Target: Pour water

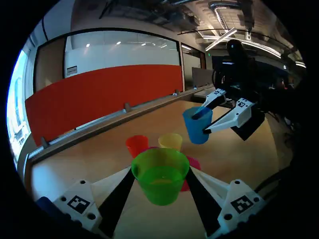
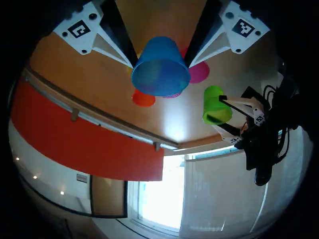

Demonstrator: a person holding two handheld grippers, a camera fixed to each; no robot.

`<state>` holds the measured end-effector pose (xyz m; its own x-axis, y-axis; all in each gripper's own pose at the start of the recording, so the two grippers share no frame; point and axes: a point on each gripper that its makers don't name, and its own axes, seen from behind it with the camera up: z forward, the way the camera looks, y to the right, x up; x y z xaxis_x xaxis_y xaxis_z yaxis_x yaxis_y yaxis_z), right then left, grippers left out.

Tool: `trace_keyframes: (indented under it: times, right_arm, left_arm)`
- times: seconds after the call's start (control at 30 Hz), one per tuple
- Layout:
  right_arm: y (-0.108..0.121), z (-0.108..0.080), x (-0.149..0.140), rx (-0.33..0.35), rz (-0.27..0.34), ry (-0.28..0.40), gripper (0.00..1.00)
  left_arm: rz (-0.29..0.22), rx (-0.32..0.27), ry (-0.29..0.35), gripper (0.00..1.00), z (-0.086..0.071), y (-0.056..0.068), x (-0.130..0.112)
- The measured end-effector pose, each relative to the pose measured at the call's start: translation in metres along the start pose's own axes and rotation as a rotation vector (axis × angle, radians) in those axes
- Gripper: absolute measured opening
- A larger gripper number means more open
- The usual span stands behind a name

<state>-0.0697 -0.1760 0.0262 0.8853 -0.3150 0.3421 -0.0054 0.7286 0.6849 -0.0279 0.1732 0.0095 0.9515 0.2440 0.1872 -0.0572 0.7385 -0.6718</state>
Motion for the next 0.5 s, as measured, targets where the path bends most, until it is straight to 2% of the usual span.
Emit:
trace_keyframes:
  times: [0.2, 0.5]
  right_arm:
    - [0.004, 0.008, -0.018, 0.013, 0.012, -0.051, 0.86]
    - [0.01, 0.018, -0.046, 0.022, 0.026, -0.132, 0.86]
  left_arm:
    - [-0.014, -0.01, -0.034, 0.86, 0.008, -0.004, -0.014]
    - [0.002, -0.014, -0.102, 0.86, 0.016, -0.009, -0.038]
